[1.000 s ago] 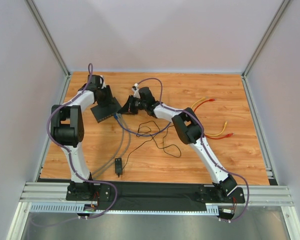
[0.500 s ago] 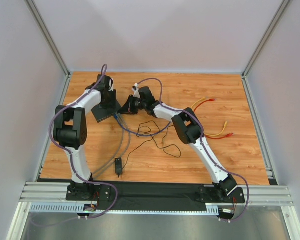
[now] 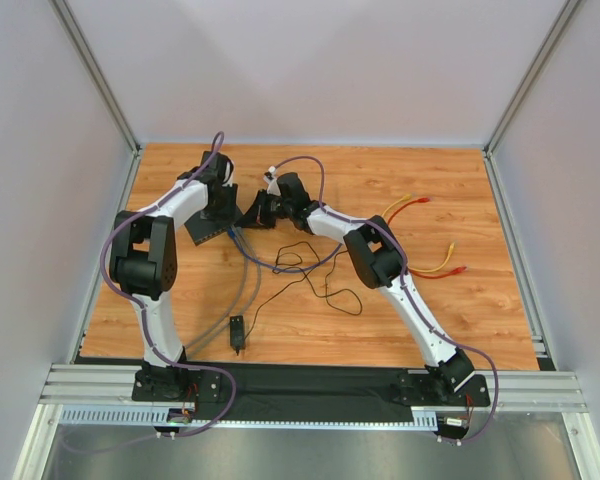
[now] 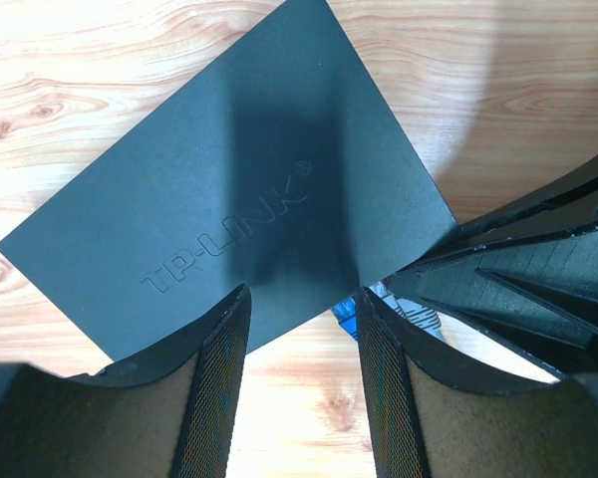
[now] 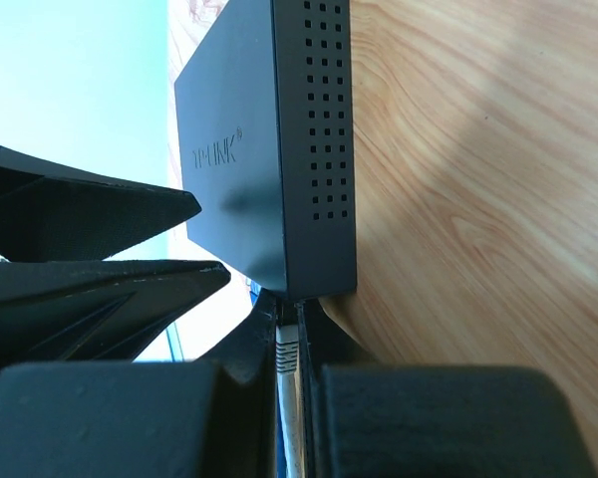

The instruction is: Pull the plug from the switch port

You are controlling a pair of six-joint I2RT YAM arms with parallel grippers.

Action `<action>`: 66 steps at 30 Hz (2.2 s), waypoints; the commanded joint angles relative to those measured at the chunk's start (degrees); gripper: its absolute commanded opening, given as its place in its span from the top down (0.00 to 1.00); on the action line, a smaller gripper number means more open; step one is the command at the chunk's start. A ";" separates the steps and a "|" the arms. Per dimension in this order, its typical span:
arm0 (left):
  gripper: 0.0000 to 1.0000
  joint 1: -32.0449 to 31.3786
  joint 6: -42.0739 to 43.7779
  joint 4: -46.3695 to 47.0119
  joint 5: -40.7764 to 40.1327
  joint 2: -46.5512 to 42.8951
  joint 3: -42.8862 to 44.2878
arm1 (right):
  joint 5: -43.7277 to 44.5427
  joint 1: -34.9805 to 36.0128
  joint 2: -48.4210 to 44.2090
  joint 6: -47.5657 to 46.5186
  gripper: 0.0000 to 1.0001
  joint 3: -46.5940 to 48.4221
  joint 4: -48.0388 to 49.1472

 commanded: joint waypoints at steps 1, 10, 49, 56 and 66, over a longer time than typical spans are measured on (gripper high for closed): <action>0.45 -0.37 1.81 -0.67 -0.81 -0.89 1.64 | 0.74 -0.26 1.74 0.48 1.00 1.62 -2.08; 0.44 -0.55 2.08 -0.05 0.32 -2.56 0.41 | 0.82 -0.26 1.91 0.65 1.00 1.62 -1.91; 0.42 -2.05 -2.41 -3.39 -9.69 4.90 3.39 | -0.05 -0.08 -1.60 3.73 1.00 -5.85 3.54; 0.42 -2.04 -3.20 -4.09 -9.51 6.06 5.07 | 0.30 0.36 -4.24 1.89 1.00 -8.49 1.88; 0.41 -1.96 -1.88 -2.07 -7.32 3.69 2.69 | 1.26 -2.54 -10.82 -0.67 1.00 -15.51 4.94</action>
